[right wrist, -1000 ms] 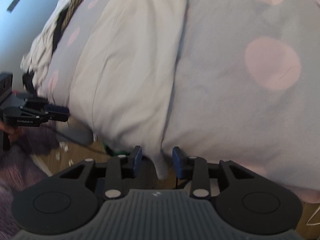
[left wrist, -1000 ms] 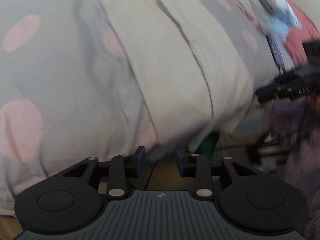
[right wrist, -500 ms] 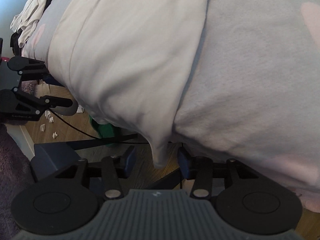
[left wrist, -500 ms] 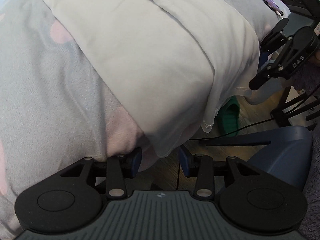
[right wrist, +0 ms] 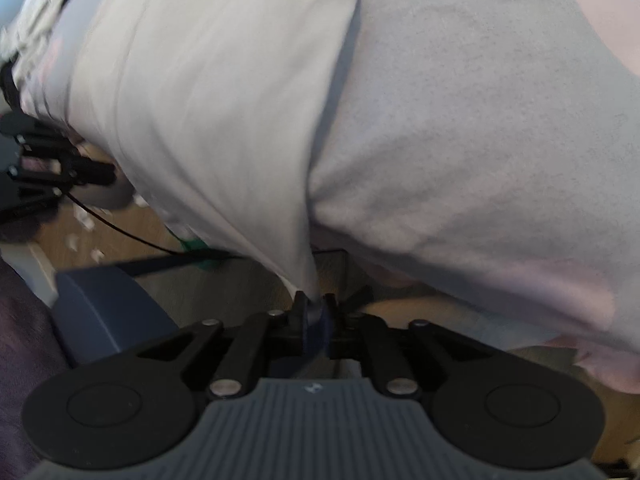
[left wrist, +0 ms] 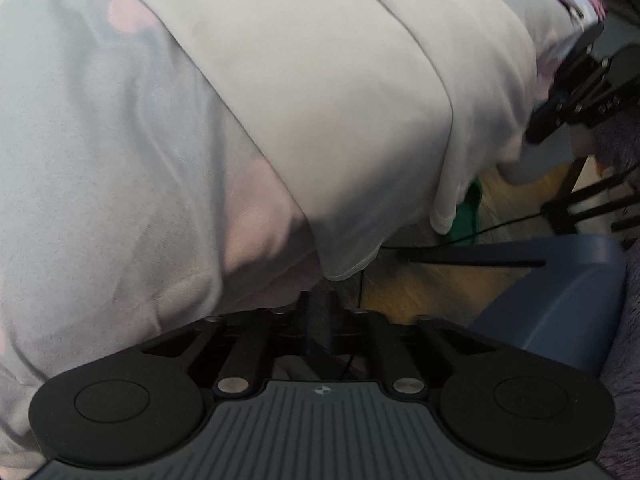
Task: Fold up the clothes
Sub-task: 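Pull the hem with both tools down over the bed edge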
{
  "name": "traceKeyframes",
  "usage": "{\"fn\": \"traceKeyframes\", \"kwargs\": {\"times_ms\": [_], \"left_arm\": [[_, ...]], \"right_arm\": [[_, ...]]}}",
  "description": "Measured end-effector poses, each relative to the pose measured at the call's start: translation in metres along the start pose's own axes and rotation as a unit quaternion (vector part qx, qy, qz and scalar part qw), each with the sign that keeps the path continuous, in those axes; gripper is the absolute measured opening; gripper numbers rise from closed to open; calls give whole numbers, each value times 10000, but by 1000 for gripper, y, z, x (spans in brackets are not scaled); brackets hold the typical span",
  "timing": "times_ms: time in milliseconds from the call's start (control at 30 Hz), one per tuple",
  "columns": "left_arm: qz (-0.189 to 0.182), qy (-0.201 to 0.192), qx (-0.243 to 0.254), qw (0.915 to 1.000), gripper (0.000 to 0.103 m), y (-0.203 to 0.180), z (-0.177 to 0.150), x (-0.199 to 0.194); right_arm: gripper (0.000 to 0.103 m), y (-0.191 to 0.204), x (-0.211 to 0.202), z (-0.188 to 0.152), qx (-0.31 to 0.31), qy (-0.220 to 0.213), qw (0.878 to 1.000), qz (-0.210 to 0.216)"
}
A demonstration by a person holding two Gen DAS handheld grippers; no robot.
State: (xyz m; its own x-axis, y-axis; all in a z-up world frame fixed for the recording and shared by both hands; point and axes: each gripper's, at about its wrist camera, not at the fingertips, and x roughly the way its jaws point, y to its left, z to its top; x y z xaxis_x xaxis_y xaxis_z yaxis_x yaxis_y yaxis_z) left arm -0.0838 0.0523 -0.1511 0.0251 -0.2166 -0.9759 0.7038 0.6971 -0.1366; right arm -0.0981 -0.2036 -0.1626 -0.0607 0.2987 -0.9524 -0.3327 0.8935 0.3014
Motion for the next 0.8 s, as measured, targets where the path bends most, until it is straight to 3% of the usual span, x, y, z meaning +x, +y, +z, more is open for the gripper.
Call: {"fn": "traceKeyframes", "kwargs": {"times_ms": [33, 67, 233, 367, 500, 567, 633, 700, 800], "left_arm": [[-9, -6, 49, 10000, 37, -2, 0, 1], [-66, -25, 85, 9999, 37, -3, 0, 2], [-307, -223, 2, 9993, 37, 0, 1, 2], [-472, -504, -331, 9971, 25, 5, 4, -4], [-611, -736, -868, 9916, 20, 20, 5, -6], [-704, -784, -911, 9903, 17, 21, 5, -3], [-749, -826, -700, 9913, 8, 9, 9, 0], [-738, -826, -443, 9929, 6, 2, 14, -2], [-722, -672, -188, 9949, 1, -4, 20, -7]], "right_arm": [[39, 2, -1, 0, -57, -53, 9999, -65], [43, 3, -3, 1, -112, -124, 9998, -92], [45, 9, -8, 4, -265, -429, 9987, 3], [46, 12, -2, 1, -155, -480, 9987, 81], [45, 5, -3, 1, 305, -689, 9958, 513], [43, 2, -1, 3, 501, -721, 9940, 659], [20, 1, 1, 4, 554, -675, 9938, 693], [7, 2, -2, 9, 500, -588, 9944, 717], [4, 11, -6, 10, 271, -425, 9960, 732]]}}
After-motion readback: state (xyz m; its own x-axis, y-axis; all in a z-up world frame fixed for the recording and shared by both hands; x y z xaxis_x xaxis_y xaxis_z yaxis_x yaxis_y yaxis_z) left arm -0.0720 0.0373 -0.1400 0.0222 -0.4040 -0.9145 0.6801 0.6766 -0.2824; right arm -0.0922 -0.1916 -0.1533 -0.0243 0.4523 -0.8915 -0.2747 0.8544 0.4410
